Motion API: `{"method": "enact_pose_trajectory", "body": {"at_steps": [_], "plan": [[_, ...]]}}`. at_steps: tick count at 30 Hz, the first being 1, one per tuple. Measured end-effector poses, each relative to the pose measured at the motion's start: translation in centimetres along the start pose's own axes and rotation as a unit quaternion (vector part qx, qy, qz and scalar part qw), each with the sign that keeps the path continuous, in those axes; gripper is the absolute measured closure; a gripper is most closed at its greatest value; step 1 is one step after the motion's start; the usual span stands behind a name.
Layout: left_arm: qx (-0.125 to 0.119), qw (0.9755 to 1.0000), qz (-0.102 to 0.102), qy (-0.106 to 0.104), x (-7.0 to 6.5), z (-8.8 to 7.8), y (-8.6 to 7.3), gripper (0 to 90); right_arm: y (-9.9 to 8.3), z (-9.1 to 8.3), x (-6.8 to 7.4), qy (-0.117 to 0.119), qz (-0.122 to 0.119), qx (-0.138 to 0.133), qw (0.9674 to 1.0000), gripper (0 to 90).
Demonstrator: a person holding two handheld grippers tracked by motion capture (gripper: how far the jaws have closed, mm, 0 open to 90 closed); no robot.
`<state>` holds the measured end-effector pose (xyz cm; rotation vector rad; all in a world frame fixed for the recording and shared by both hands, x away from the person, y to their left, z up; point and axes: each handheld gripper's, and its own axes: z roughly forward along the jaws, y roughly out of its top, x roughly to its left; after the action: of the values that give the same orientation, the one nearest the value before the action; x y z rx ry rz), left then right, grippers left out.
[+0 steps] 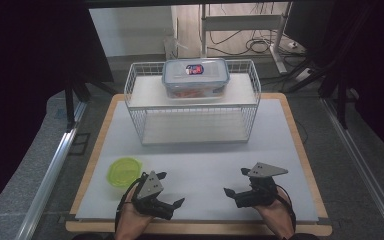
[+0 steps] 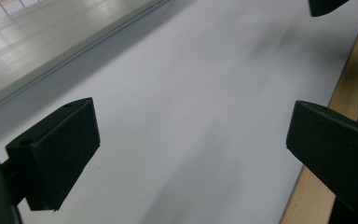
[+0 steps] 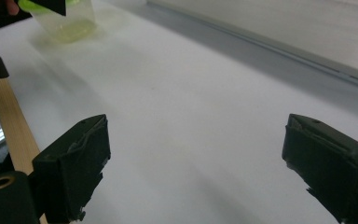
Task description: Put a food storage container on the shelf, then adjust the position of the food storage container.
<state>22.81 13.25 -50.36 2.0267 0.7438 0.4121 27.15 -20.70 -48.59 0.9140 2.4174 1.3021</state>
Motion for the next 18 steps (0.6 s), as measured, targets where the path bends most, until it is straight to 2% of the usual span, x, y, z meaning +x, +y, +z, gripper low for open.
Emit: {"method": "enact_pose_trajectory", "body": {"at_steps": [4, 9, 11, 15, 16, 18], "plan": [[0.001, 0.9997, -0.021, 0.008, 0.7, -0.2, 0.1, 2.3, -0.1, 0.1, 0.0, -0.003, -0.002, 0.001, 1.0000, 7.4], [0.021, 0.9986, -0.046, 0.014, 1.8, -0.5, 0.1, 1.6, -0.1, 0.2, -0.2, -0.003, 0.002, 0.000, 1.0000, 7.5], [0.028, 0.9981, -0.050, 0.022, 2.2, -0.8, 0.3, 1.0, -0.1, 0.3, -0.2, 0.000, 0.002, 0.003, 1.0000, 7.4], [0.017, 0.9972, -0.056, 0.048, 3.3, -2.3, 0.6, 11.6, -0.2, 0.5, -0.1, 0.002, -0.002, 0.006, 1.0000, 7.5], [0.015, 0.9968, -0.056, 0.056, 3.7, -2.7, 0.5, 16.9, -0.2, 0.5, -0.1, 0.002, -0.001, 0.007, 1.0000, 7.4], [0.008, 0.9953, -0.073, 0.063, 4.7, -3.6, 0.3, 29.2, -0.3, 0.5, -0.2, 0.005, 0.001, 0.007, 1.0000, 7.5]]}}
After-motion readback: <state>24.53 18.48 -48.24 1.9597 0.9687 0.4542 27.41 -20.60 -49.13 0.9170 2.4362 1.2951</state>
